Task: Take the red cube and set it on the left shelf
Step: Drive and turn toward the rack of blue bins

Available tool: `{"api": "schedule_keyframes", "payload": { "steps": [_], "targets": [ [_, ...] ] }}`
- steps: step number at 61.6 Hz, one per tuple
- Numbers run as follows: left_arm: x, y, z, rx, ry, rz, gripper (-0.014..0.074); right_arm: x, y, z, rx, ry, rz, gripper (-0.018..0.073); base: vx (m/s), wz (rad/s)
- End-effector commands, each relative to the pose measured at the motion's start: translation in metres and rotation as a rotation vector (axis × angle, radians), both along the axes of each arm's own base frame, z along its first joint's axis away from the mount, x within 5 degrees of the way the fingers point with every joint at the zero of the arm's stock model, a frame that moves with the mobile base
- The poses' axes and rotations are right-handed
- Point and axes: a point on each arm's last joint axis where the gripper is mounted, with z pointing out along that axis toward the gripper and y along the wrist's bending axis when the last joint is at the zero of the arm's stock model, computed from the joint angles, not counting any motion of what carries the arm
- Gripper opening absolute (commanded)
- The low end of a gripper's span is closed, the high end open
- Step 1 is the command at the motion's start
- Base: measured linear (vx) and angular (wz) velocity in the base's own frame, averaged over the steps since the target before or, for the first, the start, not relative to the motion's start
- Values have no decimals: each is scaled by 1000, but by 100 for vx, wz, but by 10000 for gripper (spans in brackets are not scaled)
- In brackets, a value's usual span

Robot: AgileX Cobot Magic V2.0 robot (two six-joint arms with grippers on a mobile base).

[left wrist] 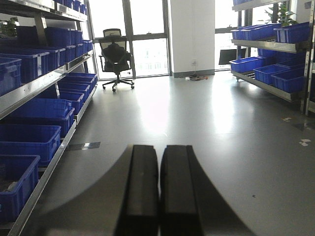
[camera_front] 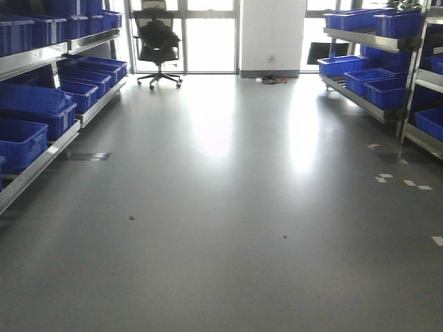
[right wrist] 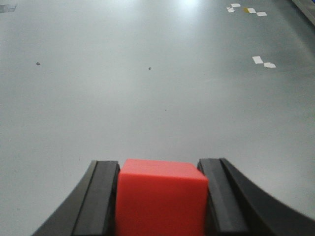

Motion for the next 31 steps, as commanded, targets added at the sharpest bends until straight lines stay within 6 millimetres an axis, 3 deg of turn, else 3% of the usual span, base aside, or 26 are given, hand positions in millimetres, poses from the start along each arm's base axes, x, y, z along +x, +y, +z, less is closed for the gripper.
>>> {"api": "schedule_keyframes", "payload": {
  "steps": [1,31],
  "targets": [
    [1,1,0,-17,-52,7,106,3,0,17,-20,-107,4,55,38,7],
    [1,1,0,-17,-52,7,106,3,0,17,-20,-107,4,55,50,9]
  ]
}}
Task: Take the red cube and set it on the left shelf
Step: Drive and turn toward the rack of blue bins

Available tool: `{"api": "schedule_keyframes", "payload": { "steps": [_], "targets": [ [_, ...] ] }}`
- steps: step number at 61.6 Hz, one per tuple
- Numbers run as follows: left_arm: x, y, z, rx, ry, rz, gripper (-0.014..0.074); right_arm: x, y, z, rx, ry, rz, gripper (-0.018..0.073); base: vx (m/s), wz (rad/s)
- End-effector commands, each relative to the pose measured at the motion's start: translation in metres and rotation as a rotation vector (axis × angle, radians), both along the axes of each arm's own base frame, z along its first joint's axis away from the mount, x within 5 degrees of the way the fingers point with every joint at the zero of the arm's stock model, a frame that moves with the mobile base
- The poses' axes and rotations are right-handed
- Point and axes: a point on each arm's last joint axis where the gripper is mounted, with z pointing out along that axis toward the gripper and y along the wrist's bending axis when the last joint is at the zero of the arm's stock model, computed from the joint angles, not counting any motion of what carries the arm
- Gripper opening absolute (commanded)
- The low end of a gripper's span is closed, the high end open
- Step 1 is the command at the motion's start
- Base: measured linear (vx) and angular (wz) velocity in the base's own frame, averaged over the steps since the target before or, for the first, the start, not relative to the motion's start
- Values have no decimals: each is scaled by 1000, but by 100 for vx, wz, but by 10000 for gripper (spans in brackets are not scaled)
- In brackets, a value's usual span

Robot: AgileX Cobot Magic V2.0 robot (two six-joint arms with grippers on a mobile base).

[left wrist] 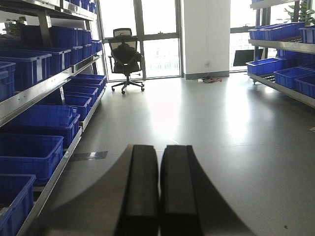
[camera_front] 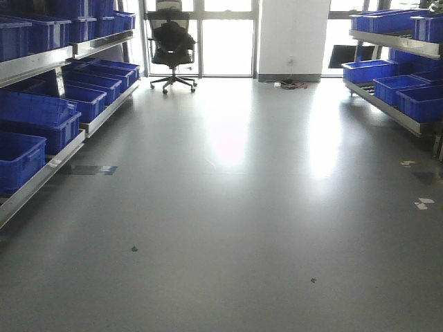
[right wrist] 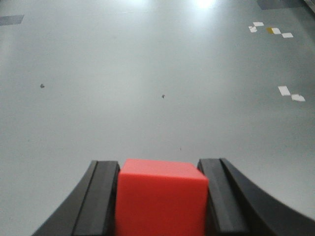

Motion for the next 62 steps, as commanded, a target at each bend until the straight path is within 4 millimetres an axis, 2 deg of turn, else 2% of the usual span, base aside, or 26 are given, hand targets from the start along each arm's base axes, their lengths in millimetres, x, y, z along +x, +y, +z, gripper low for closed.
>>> {"api": "schedule_keyframes", "payload": {
  "steps": [1,62],
  "targets": [
    [1,1,0,-17,-52,7,106,3,0,17,-20,-107,4,55,61,2],
    [1,1,0,-17,-52,7,106,3,0,17,-20,-108,5,55,69,12]
  ]
}}
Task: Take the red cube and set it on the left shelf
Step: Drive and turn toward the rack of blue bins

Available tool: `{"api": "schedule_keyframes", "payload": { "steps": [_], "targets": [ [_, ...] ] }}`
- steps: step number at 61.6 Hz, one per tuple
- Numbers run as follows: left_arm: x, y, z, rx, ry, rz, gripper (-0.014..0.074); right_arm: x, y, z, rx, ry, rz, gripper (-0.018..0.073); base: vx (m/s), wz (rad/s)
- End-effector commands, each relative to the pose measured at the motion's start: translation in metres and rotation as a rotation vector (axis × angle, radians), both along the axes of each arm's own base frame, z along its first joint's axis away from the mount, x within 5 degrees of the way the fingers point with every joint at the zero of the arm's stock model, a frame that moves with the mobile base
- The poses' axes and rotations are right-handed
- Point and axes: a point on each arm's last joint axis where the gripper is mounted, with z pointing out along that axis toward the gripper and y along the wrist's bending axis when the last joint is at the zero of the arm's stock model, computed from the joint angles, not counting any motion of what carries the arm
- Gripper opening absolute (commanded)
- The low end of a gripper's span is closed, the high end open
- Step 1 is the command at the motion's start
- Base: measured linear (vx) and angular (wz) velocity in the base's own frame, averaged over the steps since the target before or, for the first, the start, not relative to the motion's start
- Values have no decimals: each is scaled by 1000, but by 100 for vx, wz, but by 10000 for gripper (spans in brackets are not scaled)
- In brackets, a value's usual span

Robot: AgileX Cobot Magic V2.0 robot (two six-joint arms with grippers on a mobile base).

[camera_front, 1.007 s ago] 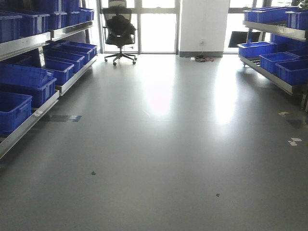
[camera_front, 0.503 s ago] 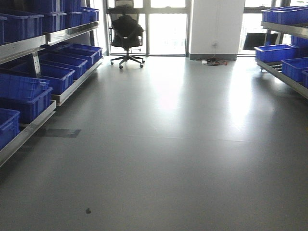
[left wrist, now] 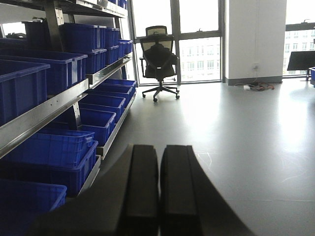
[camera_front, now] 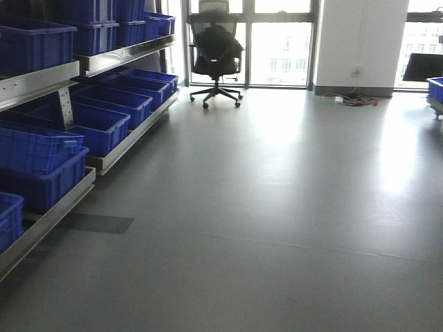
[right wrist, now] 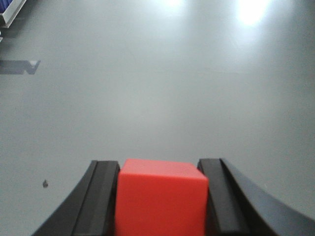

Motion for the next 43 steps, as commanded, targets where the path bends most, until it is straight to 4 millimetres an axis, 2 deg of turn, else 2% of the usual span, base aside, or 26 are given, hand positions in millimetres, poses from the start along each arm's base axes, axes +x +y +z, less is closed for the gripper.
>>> {"api": "schedule_keyframes", "payload": {
  "steps": [1,24,43],
  "targets": [
    [1,1,0,-17,-52,7,106,3,0,17,-20,-108,5,55,73,19],
    [1,1,0,-17,-52,7,106,3,0,17,-20,-107,4,55,70,23],
    [1,1,0,-17,-52,7,106,3,0,17,-20,-108,4,55,65,45]
  ]
}}
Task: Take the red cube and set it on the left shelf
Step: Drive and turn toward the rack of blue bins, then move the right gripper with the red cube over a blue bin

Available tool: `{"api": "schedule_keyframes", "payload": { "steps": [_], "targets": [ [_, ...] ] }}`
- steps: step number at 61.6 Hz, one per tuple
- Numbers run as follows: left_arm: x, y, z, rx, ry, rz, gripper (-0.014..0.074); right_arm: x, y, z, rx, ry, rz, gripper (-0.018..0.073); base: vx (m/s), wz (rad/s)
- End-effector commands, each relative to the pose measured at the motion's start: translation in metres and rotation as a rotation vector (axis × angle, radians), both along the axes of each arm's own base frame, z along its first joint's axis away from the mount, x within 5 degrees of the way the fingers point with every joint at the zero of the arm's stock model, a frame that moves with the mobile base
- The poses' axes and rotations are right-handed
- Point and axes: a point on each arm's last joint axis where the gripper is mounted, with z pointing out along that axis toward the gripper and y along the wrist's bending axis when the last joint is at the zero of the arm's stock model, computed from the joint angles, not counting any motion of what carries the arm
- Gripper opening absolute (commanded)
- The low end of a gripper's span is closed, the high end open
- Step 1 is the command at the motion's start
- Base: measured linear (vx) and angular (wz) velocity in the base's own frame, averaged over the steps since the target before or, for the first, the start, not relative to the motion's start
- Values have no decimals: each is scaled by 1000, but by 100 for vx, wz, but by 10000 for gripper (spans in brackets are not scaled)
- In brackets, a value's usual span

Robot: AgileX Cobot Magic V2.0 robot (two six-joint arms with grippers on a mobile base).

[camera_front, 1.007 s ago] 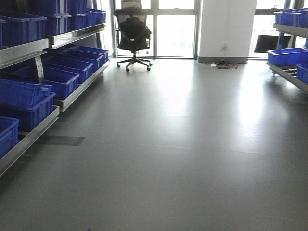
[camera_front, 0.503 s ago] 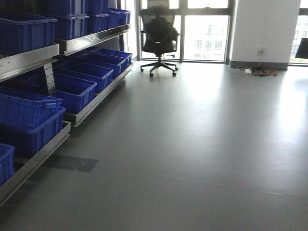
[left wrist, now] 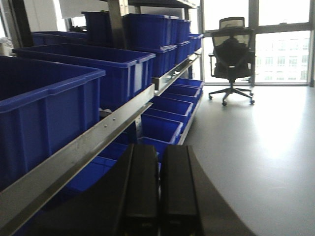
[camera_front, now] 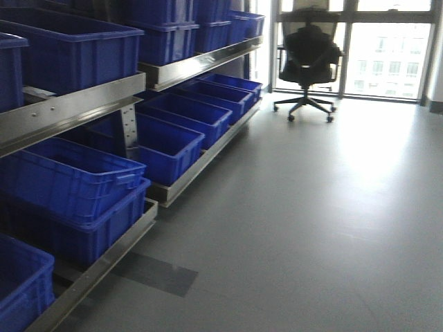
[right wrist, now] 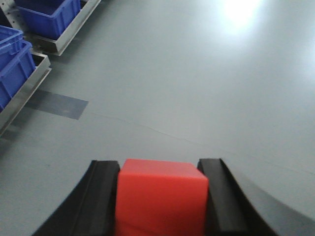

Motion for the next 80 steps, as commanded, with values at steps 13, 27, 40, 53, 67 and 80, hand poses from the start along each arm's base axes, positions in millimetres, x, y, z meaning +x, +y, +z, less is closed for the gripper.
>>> {"api": "schedule_keyframes", "payload": {
  "steps": [13,27,40,53,67,80],
  "targets": [
    [1,1,0,-17,-52,7,106,3,0,17,-20,-108,4,55,58,63],
    [1,1,0,-17,-52,7,106,3,0,17,-20,-108,4,55,49,67],
    [1,1,0,-17,-52,7,106,3,0,17,-20,-108,4,55,37,71],
    [1,1,0,-17,-52,7,106,3,0,17,-20,-108,4,55,20,87],
    [1,1,0,-17,-52,7,106,3,0,17,-20,-108,4,55,8,85],
    [1,1,0,-17,-52,7,106,3,0,17,-20,-108,4,55,3,56]
  ]
}}
